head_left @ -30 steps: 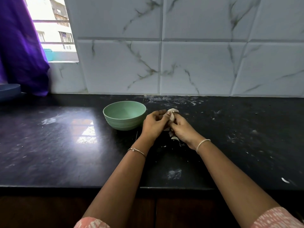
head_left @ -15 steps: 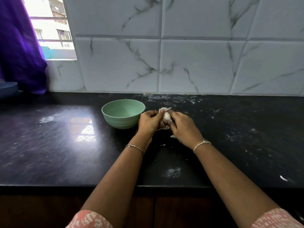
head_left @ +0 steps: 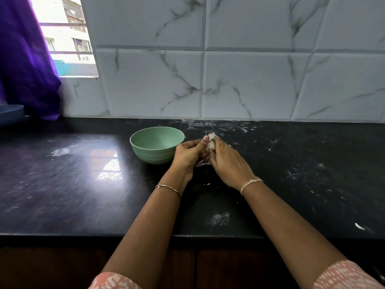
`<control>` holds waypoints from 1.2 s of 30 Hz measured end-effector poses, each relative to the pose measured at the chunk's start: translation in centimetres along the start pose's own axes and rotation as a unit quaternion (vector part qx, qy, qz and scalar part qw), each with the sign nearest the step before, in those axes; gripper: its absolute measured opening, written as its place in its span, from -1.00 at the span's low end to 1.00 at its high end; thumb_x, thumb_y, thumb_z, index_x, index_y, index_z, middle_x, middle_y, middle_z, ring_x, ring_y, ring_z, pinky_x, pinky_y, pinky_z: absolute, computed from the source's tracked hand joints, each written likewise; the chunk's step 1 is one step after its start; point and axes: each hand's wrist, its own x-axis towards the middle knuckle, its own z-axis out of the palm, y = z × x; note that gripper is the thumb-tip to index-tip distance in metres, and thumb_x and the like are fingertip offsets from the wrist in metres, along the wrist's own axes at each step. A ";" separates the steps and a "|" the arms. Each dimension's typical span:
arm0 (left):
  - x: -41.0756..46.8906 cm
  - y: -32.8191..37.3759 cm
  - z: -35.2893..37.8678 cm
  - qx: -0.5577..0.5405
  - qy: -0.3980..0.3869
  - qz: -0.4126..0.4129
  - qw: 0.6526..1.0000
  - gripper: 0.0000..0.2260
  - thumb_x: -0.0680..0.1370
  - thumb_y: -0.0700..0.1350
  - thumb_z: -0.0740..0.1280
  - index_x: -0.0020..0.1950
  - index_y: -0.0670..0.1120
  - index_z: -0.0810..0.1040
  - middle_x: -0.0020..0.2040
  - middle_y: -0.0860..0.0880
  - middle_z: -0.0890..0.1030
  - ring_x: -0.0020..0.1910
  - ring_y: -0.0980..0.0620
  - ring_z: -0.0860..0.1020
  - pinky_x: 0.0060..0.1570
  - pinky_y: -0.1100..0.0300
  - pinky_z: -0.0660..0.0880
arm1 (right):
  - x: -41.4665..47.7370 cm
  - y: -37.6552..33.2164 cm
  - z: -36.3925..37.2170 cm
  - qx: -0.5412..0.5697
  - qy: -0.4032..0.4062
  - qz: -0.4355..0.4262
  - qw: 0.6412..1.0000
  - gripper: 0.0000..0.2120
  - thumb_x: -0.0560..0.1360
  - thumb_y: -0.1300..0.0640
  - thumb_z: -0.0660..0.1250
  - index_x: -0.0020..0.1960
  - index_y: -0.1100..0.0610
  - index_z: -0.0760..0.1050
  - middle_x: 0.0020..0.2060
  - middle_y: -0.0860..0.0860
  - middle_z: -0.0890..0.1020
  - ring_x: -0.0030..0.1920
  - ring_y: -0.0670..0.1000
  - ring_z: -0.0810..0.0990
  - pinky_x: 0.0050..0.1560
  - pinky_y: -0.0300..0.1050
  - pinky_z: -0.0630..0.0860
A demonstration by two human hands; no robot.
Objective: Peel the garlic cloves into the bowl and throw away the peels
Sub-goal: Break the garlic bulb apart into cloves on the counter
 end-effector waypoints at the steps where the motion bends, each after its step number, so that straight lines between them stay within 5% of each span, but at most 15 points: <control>1: -0.1 -0.1 0.0 0.008 -0.017 0.000 1.000 -0.85 0.52 -0.18 0.42 0.03 -0.23 0.64 -0.18 -0.17 0.65 -0.28 0.02 0.59 -0.24 0.26 0.59 | -0.1 0.1 -0.2 0.002 -0.002 0.001 1.000 -0.63 0.64 0.09 0.10 0.41 0.19 0.25 0.17 0.15 0.54 0.13 0.15 0.56 0.10 0.00 0.48; 4: -0.3 -0.1 0.0 0.044 -0.036 0.012 0.998 -0.75 0.51 -0.25 0.42 0.17 -0.29 0.59 -0.09 -0.20 0.67 -0.20 0.00 0.65 -0.20 0.23 0.60 | -0.3 0.0 -0.3 0.010 -0.023 0.000 1.000 -0.67 0.64 0.07 0.10 0.36 0.17 0.26 0.13 0.14 0.56 0.07 0.14 0.58 0.02 0.01 0.49; 15: -0.1 -0.3 -0.1 0.096 -0.013 0.047 0.994 -0.84 0.47 -0.24 0.46 0.01 -0.28 0.63 -0.30 -0.06 0.67 -0.34 0.12 0.62 -0.24 0.30 0.59 | -0.2 -0.1 -0.7 -0.034 -0.056 -0.005 0.998 -0.70 0.65 0.09 0.09 0.31 0.21 0.30 0.07 0.15 0.58 -0.02 0.13 0.59 -0.14 -0.12 0.37; 36: 0.1 -0.9 -0.2 0.122 -0.016 0.062 0.991 -0.82 0.49 -0.20 0.46 0.02 -0.28 0.63 -0.19 -0.15 0.67 -0.25 0.07 0.64 -0.20 0.27 0.59 | -0.1 0.6 0.0 -0.007 -0.047 -0.001 0.999 -0.71 0.65 0.06 0.08 0.25 0.23 0.31 -0.03 0.16 0.62 -0.09 0.19 0.61 -0.22 -0.04 0.38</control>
